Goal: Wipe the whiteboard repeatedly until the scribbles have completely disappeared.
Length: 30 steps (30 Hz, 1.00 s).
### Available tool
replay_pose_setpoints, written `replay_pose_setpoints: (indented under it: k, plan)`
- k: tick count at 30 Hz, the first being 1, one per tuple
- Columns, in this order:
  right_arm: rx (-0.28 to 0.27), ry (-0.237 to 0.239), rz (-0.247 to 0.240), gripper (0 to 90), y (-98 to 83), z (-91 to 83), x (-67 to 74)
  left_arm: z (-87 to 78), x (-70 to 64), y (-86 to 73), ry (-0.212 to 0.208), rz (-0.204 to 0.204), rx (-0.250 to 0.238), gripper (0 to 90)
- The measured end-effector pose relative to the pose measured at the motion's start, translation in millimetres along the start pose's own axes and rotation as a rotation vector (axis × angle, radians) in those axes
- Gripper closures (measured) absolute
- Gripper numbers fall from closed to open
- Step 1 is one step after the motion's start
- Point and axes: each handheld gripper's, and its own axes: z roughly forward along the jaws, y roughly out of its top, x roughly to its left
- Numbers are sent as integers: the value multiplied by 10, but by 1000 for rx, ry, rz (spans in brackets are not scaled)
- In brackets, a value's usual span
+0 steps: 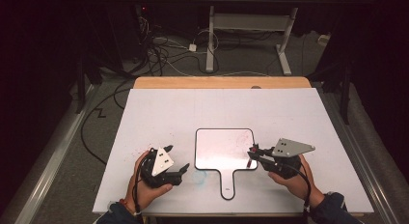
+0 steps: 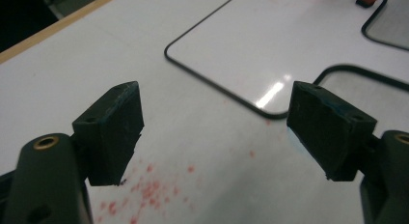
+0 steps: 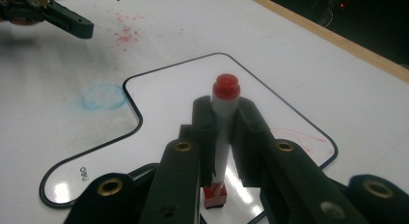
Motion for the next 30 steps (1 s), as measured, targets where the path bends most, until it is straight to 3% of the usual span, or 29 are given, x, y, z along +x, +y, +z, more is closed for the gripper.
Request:
replay_pose_setpoints:
  k: [2, 8, 10, 12, 15, 18, 20, 22, 26, 30]
  plan:
    - [8, -2, -9, 817, 9, -7, 17, -65, 22, -30, 12, 0, 2, 197]
    - [13, -55, -3, 817, -40, -62, -114, -140, 48, -47, 17, -14, -5, 196]
    - [7, -74, -21, 817, -27, -13, -139, -112, 46, -53, 14, -24, -4, 197]
    - [-3, -76, -9, 817, -16, 41, -167, -77, 42, -70, 22, -21, 10, 197]
    - [-22, -55, 8, 817, 17, 137, -182, -57, 30, -78, 13, -14, 17, 197]
    - [-33, -43, -12, 817, 58, 231, -141, -45, 29, -80, 11, -15, 15, 196]
    - [-42, -57, -27, 817, 73, 288, -140, -40, 36, -83, 11, -18, 19, 196]
    - [-56, -64, -10, 817, 79, 347, -186, -39, 39, -85, 10, -21, 19, 196]
    - [-60, -118, -28, 818, 103, 448, -267, -43, 45, -83, 8, -26, 18, 196]
    - [-50, -110, -26, 817, 116, 449, -266, -43, 53, -86, 9, -34, 23, 196]
